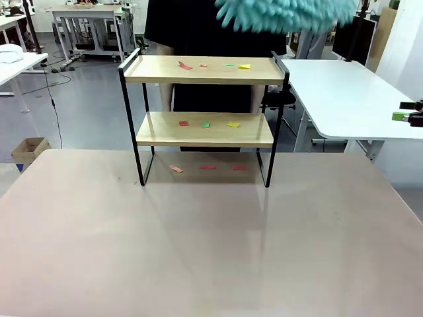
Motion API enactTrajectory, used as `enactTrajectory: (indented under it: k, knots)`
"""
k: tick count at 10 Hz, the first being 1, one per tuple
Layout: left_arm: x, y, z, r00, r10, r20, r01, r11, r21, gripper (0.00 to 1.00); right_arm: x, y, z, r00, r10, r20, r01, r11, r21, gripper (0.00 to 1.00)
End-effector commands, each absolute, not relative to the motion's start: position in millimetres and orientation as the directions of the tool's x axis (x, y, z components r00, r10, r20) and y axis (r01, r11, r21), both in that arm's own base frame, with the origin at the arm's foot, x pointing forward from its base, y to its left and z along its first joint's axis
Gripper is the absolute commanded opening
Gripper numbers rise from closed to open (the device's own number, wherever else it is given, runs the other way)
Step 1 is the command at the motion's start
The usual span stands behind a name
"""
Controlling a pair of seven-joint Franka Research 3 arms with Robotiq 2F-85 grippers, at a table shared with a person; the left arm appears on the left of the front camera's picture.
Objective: Clean the shelf.
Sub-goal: Clean the specific section of the Shelf indicated by the human with the Duster.
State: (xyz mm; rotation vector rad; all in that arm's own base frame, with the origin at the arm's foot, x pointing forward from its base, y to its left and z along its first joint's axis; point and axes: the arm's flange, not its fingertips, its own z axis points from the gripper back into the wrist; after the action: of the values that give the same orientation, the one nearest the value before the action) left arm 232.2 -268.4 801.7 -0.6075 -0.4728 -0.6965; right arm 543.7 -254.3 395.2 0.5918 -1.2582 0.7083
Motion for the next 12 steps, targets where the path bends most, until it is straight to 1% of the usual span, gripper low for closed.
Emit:
enactTrajectory:
  k: [1, 3, 4, 6, 7, 8, 9, 11, 12]
  knots:
    - [237, -298, 785, 0.699, -0.300, 0.649, 0.589, 0.757, -0.284, 0.13, 544, -253, 397, 0.150, 0.156, 0.976, -0.760, 0.650, 0.013, 1.00]
    - [255, -334, 778, 0.715, -0.215, 0.665, 0.488, 0.835, -0.255, 0.13, 544, -253, 397, 0.150, 0.156, 0.976, -0.760, 0.650, 0.013, 1.00]
    - [272, -353, 771, 0.709, -0.178, 0.682, 0.418, 0.885, -0.204, 0.13, 544, -253, 397, 0.150, 0.156, 0.976, -0.760, 0.650, 0.013, 1.00]
    - [301, -382, 765, 0.750, -0.146, 0.645, 0.365, 0.904, -0.221, 0.13, 544, -253, 397, 0.150, 0.156, 0.976, -0.760, 0.650, 0.013, 1.00]
    - [308, -392, 767, 0.743, -0.145, 0.653, 0.371, 0.902, -0.222, 0.13, 544, -253, 397, 0.150, 0.156, 0.976, -0.760, 0.650, 0.013, 1.00]
    - [316, -391, 765, 0.783, -0.192, 0.591, 0.370, 0.908, -0.196, 0.13, 544, -253, 397, 0.150, 0.156, 0.976, -0.760, 0.650, 0.013, 1.00]
    - [306, -376, 745, 0.739, -0.164, 0.653, 0.386, 0.898, -0.211, 0.13, 544, -253, 397, 0.150, 0.156, 0.976, -0.760, 0.650, 0.013, 1.00]
    - [306, -376, 745, 0.739, -0.164, 0.653, 0.386, 0.898, -0.211, 0.13, 544, -253, 397, 0.150, 0.156, 0.976, -0.760, 0.650, 0.013, 1.00]
    - [318, -385, 745, 0.759, -0.184, 0.624, 0.388, 0.898, -0.208, 0.13, 544, -253, 397, 0.150, 0.156, 0.976, -0.760, 0.650, 0.013, 1.00]
